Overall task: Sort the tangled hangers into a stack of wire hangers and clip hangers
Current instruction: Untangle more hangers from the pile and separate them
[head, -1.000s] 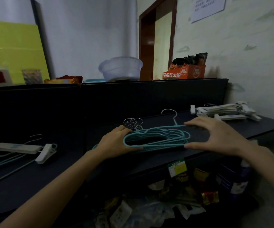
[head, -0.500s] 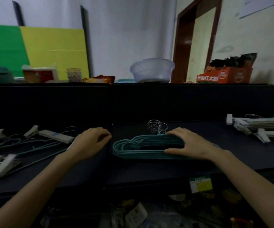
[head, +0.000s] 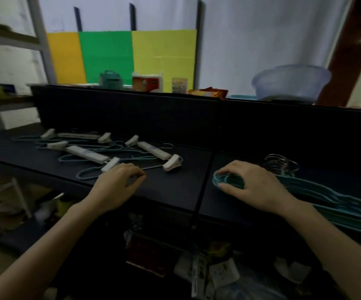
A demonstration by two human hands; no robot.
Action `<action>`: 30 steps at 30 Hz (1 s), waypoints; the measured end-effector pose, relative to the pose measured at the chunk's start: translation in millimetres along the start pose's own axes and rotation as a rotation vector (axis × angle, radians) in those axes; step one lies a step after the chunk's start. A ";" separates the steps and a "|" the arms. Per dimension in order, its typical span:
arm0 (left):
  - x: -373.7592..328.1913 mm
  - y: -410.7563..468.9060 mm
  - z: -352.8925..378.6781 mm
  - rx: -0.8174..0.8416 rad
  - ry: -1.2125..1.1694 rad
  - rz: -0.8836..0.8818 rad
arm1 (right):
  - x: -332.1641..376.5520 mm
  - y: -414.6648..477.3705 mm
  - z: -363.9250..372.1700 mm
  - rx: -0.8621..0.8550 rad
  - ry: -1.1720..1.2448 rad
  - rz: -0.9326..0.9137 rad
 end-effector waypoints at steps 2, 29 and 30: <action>21.0 -15.7 -14.4 -0.020 0.010 -0.043 | 20.1 14.4 11.9 0.025 0.016 -0.033; 314.4 6.4 -103.6 -0.117 -0.050 -0.115 | 234.4 220.8 168.3 0.169 0.066 0.009; 319.8 12.3 -102.2 -0.120 -0.059 -0.123 | 238.6 227.3 177.2 0.206 0.033 -0.001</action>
Point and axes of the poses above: each hand's wrist, its own y-axis towards the middle knuckle, its own z-axis out of the palm, x = y × z, the point moved 9 cm from there along y, towards the middle knuckle, and after that the axes turned 5 degrees about -x, right-handed, at the moved point
